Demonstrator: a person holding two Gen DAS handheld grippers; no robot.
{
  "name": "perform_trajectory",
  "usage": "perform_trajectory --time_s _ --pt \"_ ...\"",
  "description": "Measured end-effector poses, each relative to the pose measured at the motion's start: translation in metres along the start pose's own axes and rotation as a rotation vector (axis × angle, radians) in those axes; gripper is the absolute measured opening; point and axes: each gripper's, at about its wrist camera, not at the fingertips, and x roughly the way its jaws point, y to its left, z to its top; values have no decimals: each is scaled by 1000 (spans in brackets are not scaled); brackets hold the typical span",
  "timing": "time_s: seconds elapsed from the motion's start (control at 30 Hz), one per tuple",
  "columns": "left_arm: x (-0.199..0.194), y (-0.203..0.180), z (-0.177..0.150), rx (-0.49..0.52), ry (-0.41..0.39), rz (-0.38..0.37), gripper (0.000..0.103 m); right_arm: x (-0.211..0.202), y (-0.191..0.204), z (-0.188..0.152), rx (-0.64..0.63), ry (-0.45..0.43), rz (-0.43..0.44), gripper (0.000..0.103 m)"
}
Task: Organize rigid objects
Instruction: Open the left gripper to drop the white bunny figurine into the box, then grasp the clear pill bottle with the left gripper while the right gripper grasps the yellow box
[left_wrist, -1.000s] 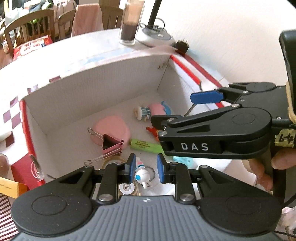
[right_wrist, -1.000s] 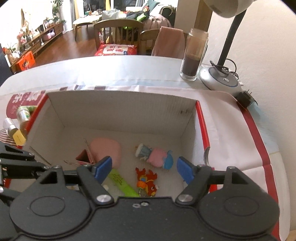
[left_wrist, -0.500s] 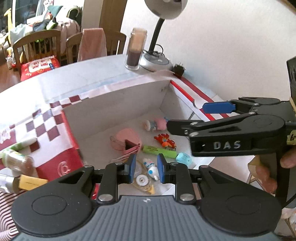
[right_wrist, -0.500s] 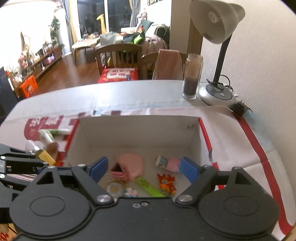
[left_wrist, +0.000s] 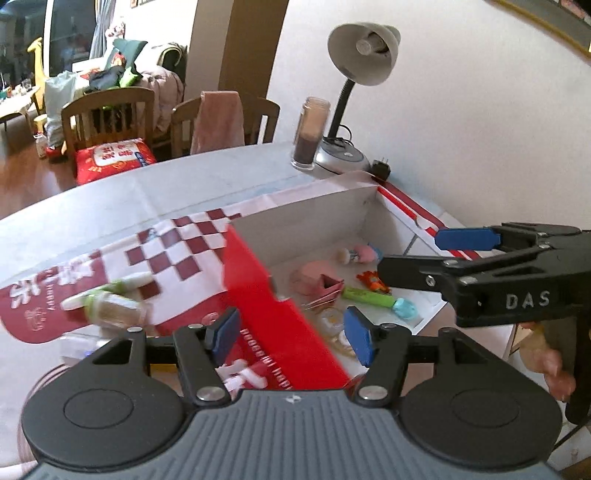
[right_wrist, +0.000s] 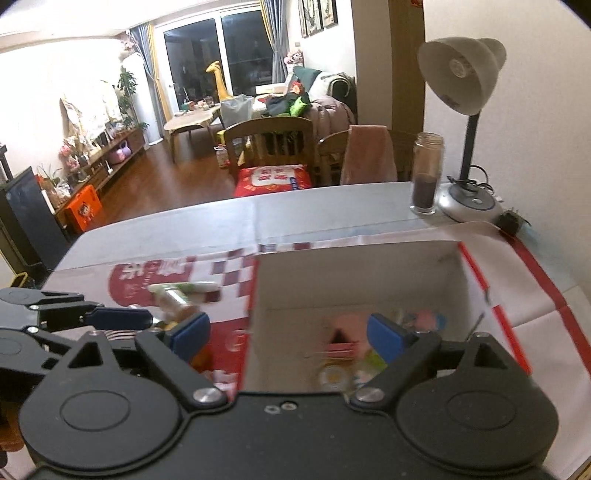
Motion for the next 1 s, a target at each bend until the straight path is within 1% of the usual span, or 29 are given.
perform_trajectory --time_s 0.07,0.17,0.33,0.4,0.43,0.57,0.63,0.7,0.83,1.0 --pt "-11 12 -5 1 -17 4 62 -4 14 -3 -2 -17 11 97" --pt "-26 30 -14 -9 -41 18 69 -8 34 -7 -3 -34 19 100" --pt "-46 65 -25 -31 -75 43 71 -9 63 -15 -12 -49 25 102" --pt "-54 78 -31 -30 -97 58 79 -8 75 -18 -17 -49 31 102" --pt "-58 86 -35 -31 -114 74 81 -8 82 -20 -20 -48 38 102" --pt "-67 109 -46 -27 -139 112 81 -3 106 -26 -43 -49 52 103" --pt "-69 119 -52 -22 -149 133 82 1 119 -31 -58 -35 54 103" --pt "-70 128 -57 -29 -145 143 82 6 131 -36 -82 -20 57 103" --pt "-66 143 -63 -56 -131 138 82 16 149 -44 -126 -1 55 103" --pt "-49 154 -71 -68 -103 142 82 42 158 -50 -188 35 45 102"
